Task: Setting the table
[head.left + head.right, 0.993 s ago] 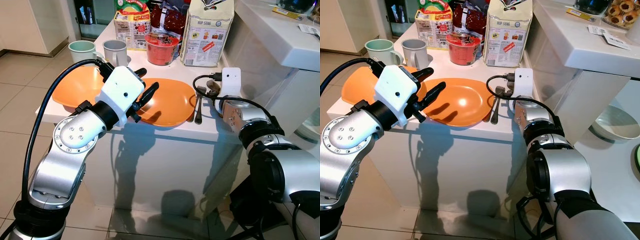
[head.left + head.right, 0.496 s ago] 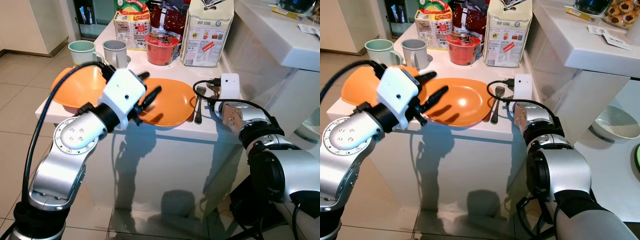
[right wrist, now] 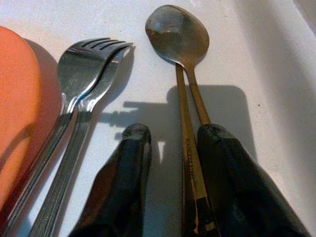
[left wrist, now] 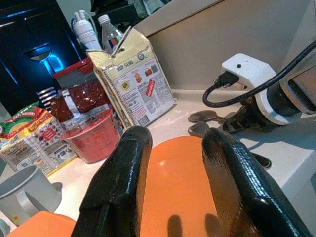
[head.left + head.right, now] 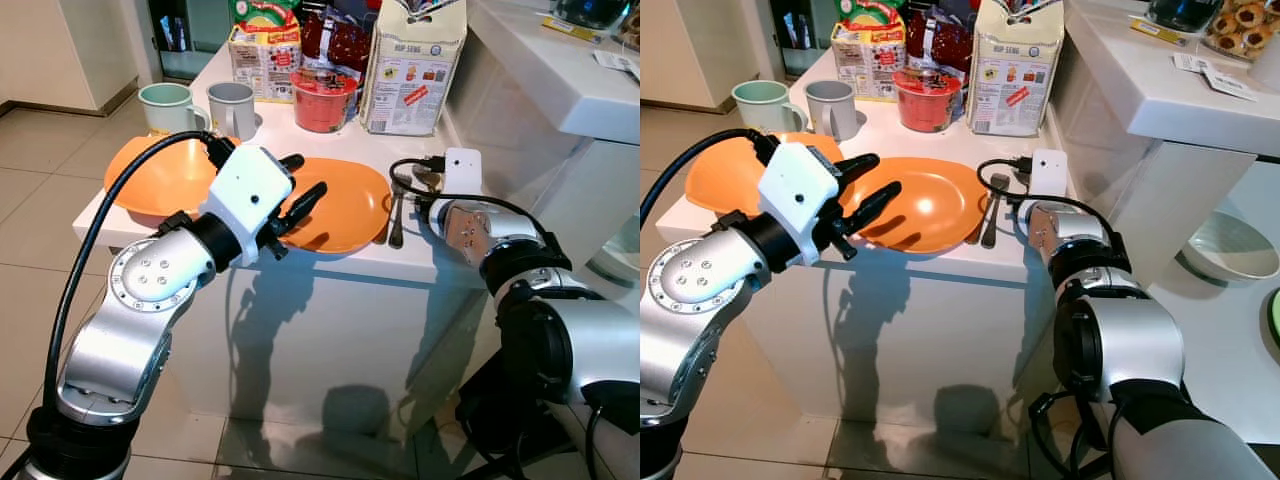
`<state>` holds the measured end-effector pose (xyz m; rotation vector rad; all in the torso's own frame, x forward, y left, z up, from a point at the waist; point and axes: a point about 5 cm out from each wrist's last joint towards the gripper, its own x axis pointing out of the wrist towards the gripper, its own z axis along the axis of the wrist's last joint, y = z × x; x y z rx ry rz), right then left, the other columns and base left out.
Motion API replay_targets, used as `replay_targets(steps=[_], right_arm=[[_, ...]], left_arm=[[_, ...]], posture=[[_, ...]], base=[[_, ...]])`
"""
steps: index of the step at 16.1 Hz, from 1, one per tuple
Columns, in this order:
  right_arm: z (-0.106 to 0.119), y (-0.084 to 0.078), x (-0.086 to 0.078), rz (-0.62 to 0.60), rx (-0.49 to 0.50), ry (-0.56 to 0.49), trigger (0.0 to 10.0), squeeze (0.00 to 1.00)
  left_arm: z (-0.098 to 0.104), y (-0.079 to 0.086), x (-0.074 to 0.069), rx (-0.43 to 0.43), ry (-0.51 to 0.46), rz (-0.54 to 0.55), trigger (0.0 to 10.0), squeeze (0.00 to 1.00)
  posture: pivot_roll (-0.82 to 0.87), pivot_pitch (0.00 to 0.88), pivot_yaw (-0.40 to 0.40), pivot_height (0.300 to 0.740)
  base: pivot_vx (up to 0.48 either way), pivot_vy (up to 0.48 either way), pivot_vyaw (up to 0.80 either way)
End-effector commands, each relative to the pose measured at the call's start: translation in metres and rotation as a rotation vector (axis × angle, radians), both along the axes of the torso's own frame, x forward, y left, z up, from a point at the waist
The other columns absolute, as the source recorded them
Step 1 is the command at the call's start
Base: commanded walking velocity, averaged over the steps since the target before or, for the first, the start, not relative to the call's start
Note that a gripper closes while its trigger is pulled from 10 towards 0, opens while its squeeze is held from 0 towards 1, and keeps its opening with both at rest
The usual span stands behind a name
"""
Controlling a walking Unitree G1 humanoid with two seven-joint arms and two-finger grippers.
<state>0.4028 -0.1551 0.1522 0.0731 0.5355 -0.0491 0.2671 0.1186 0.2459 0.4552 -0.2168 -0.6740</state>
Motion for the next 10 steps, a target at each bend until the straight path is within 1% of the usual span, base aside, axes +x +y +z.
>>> replay_targets(steps=[1, 2, 3, 4, 6, 7, 8, 9, 10], right_arm=[[-0.022, -0.003, -0.011, -0.001, 0.018, 0.130, 3.0, 0.00], [-0.023, -0.003, -0.011, 0.000, 0.013, 0.137, 3.0, 0.00], [-0.024, -0.005, -0.012, 0.003, 0.001, 0.148, 0.4, 0.00], [-0.024, -0.006, -0.013, 0.005, -0.005, 0.155, 0.0, 0.00], [-0.023, -0.007, -0.012, 0.006, -0.005, 0.160, 0.0, 0.00], [-0.023, -0.007, -0.012, 0.006, -0.005, 0.160, 0.0, 0.00], [-0.022, -0.008, -0.012, 0.005, -0.003, 0.159, 0.0, 0.00], [-0.017, -0.008, -0.010, -0.002, 0.010, 0.137, 0.0, 0.00], [-0.016, -0.008, -0.009, -0.004, 0.014, 0.128, 0.0, 0.00]], left_arm=[[0.002, -0.006, -0.003, 0.015, -0.004, -0.035, 10.0, 0.00], [0.002, -0.006, -0.003, 0.016, -0.002, -0.036, 10.0, 0.00], [0.000, -0.006, -0.003, 0.025, 0.013, -0.042, 10.0, 0.00], [-0.002, -0.006, -0.004, 0.037, 0.035, -0.052, 10.0, 0.00], [-0.012, -0.006, -0.008, 0.036, 0.126, -0.073, 10.0, 0.00], [-0.012, -0.006, -0.008, 0.036, 0.126, -0.073, 10.0, 0.00], [-0.017, -0.005, -0.008, 0.044, 0.167, -0.062, 10.0, 0.00], [-0.025, 0.005, -0.002, 0.051, 0.233, 0.027, 10.0, 0.00], [-0.028, 0.008, 0.000, 0.045, 0.250, 0.057, 10.0, 0.00]], posture=[[0.12, 0.000, -0.079, 0.740], [0.12, 0.000, -0.079, 0.740], [0.12, 0.000, -0.080, 0.740], [0.12, 0.000, -0.080, 0.740], [0.12, 0.000, -0.080, 0.740], [0.12, 0.000, -0.080, 0.740], [0.12, 0.000, -0.079, 0.740], [0.12, 0.000, -0.078, 0.740], [0.12, 0.000, -0.078, 0.740]], base=[[0.000, 0.000, 0.00], [0.000, 0.000, 0.00], [0.000, 0.000, 0.00], [0.000, 0.000, 0.00], [0.000, 0.000, 0.00], [0.000, 0.000, 0.00], [0.000, 0.000, 0.00], [0.000, 0.000, 0.00], [0.000, 0.000, 0.00]])
